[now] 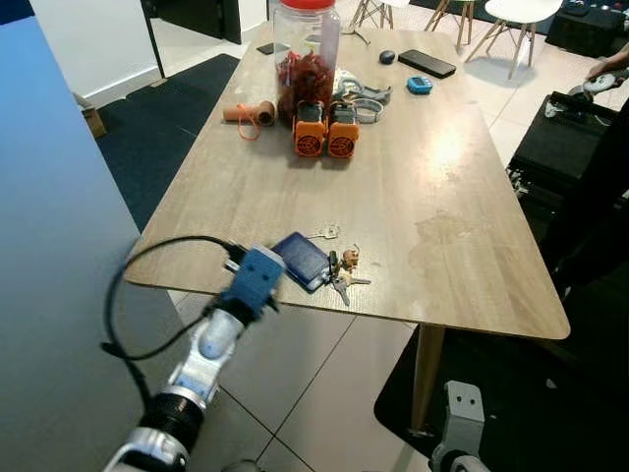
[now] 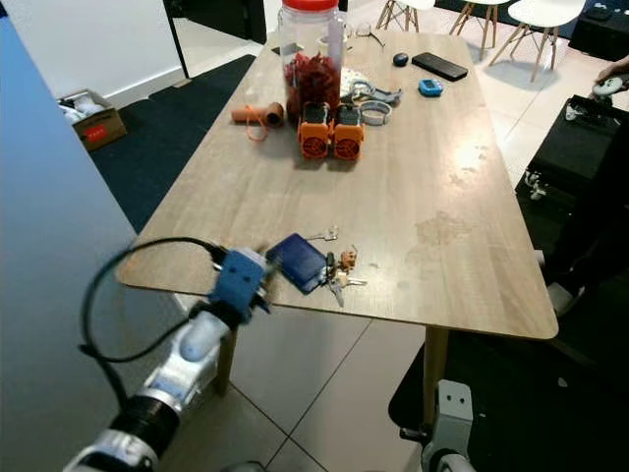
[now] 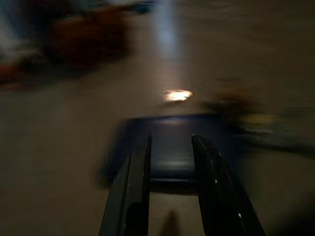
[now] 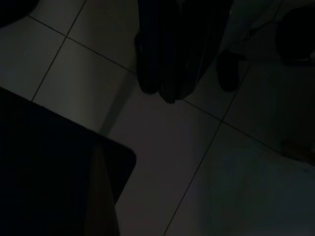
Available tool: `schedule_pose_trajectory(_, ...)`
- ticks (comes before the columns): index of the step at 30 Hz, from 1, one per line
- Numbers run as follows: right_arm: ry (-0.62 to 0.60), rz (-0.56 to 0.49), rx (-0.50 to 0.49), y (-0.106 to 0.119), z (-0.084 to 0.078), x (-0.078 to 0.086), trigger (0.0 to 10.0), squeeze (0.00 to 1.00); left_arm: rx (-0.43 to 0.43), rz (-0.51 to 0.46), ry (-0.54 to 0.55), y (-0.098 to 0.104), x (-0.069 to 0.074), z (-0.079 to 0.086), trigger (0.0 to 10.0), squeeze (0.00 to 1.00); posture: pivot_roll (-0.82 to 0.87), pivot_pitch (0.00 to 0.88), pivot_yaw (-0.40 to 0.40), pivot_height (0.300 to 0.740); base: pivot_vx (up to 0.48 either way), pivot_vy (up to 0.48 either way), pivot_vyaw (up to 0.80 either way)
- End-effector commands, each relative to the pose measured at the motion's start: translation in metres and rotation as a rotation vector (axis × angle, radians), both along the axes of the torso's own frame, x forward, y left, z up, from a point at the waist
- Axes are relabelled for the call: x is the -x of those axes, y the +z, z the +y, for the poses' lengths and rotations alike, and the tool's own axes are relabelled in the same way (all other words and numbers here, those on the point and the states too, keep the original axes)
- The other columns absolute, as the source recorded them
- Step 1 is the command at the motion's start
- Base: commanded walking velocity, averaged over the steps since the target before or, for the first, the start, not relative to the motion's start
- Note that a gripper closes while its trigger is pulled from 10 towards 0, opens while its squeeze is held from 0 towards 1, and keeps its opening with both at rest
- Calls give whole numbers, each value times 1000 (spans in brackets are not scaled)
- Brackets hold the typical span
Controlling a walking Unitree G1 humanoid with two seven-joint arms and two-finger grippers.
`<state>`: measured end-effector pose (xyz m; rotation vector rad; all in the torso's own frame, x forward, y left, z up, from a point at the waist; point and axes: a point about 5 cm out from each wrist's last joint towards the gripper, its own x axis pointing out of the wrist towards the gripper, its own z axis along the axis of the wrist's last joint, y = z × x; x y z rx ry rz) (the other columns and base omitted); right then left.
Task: Hang keys on a hook
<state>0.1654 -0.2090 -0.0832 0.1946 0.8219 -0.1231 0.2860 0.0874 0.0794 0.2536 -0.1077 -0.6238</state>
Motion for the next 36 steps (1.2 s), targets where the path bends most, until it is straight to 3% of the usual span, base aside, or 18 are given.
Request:
schedule_pose_trajectory(1, -3, 7, 1, -1, -1, 2, 10000, 0, 15, 35, -77, 0, 6, -10, 10000, 0, 39, 42, -20, 740, 0, 0, 0)
schedule_pose_trajectory(5, -1, 9, 1, -1, -1, 3, 10000, 0, -6, -12, -167, 4, 16, -24, 10000, 0, 39, 40, -20, 740, 0, 0, 0)
schedule_pose_trajectory(12, 4, 12, 2, -2, -1, 4, 10000, 0, -36, -102, -123, 8, 10, -35, 10000, 0, 41, 39, -24, 740, 0, 0, 0)
schedule_pose_trajectory(22, 13, 5, 4, -1, -1, 3, 10000, 0, -100, -90, -118, 4, 11, -46, 10000, 0, 31, 72, -19, 740, 0, 0, 0)
schedule_pose_trajectory(36, 27, 8, 5, -2, -1, 5, 10000, 0, -86, -69, -31, 3, 2, -61, 10000, 0, 34, 129, -12, 740, 0, 0, 0)
